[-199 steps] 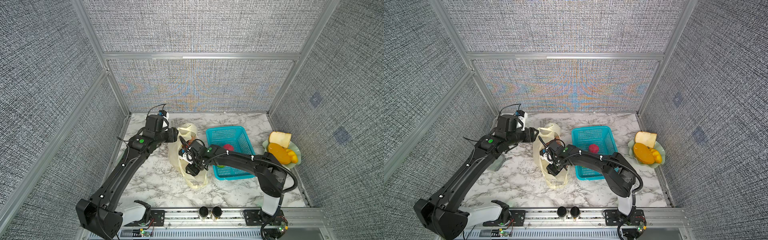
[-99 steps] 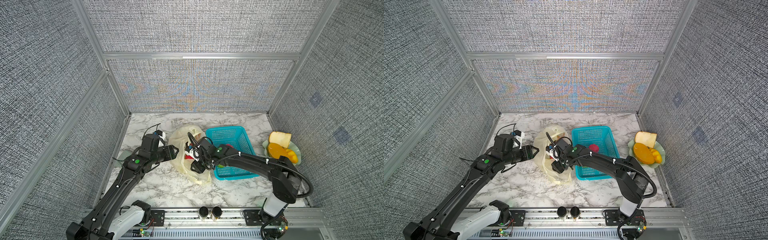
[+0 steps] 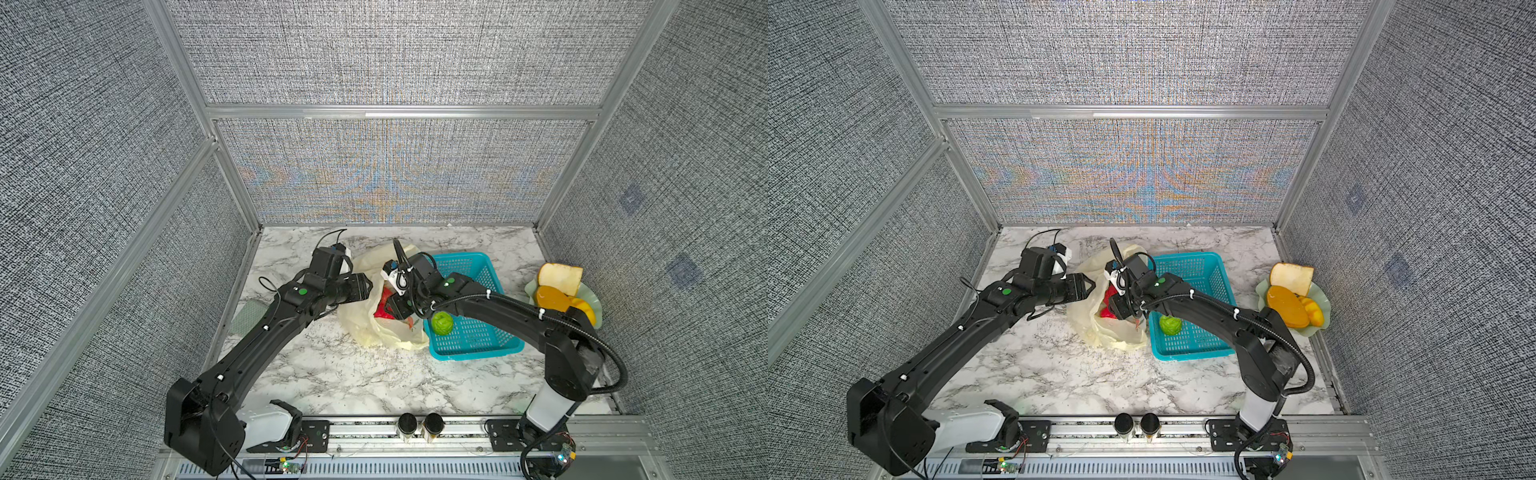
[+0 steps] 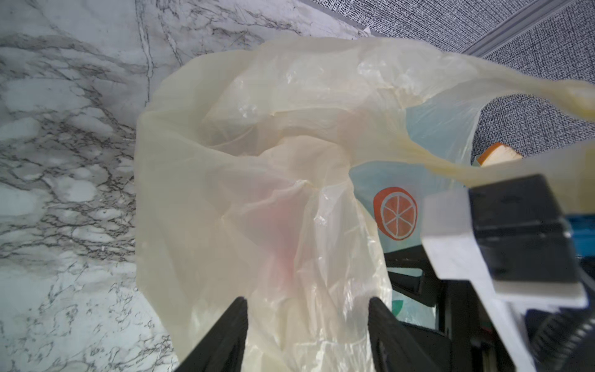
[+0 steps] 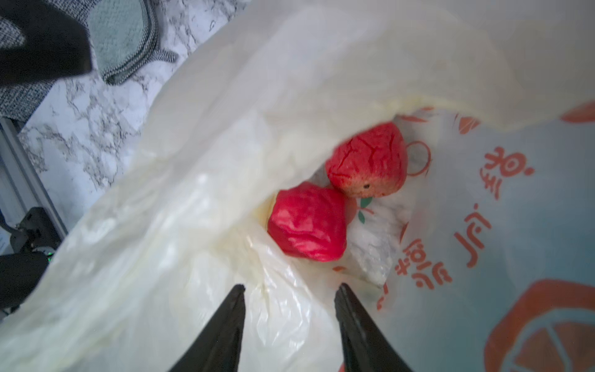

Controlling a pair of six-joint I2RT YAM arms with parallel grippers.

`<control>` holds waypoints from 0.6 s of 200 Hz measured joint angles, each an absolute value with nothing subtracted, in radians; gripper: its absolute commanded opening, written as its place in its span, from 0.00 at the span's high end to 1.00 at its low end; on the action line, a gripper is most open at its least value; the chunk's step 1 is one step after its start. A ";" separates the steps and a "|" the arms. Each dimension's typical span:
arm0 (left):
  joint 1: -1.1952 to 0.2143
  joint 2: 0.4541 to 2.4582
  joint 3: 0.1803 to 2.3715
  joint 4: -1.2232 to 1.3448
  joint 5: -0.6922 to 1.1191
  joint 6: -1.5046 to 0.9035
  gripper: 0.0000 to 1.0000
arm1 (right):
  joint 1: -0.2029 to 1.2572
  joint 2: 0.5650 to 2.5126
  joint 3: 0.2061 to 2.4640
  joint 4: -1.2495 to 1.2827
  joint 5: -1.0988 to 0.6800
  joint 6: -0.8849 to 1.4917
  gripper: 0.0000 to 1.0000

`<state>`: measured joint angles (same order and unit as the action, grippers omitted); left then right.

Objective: Untie the knot of a plastic bag & take out the apple
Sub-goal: Adjust the plastic bag at the center of the board.

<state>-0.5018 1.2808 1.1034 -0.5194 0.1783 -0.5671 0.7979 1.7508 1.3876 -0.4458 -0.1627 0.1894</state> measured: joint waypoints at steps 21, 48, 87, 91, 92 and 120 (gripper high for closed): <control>-0.531 1.312 1.147 -0.553 0.135 -0.534 0.38 | 0.779 1.791 1.433 -0.446 -0.161 0.223 0.52; -0.558 1.329 1.161 -0.567 0.109 -0.506 0.39 | 0.767 1.784 1.434 -0.441 -0.131 0.252 0.52; -0.587 1.354 1.185 -0.606 0.072 -0.490 0.39 | 0.762 1.750 1.420 -0.430 -0.109 0.259 0.52; -0.592 1.359 1.191 -0.612 0.065 -0.487 0.39 | 0.760 1.750 1.420 -0.430 -0.107 0.259 0.52; -0.594 1.361 1.193 -0.614 0.063 -0.486 0.39 | 0.760 1.750 1.420 -0.430 -0.107 0.259 0.52; -0.629 1.411 1.224 -0.628 0.028 -0.471 0.46 | 0.749 1.750 1.423 -0.430 -0.102 0.259 0.52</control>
<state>-0.6289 1.4113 1.2243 -0.6285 0.0284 -0.4706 0.7494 1.7500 1.4227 -0.4305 -0.1024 0.2588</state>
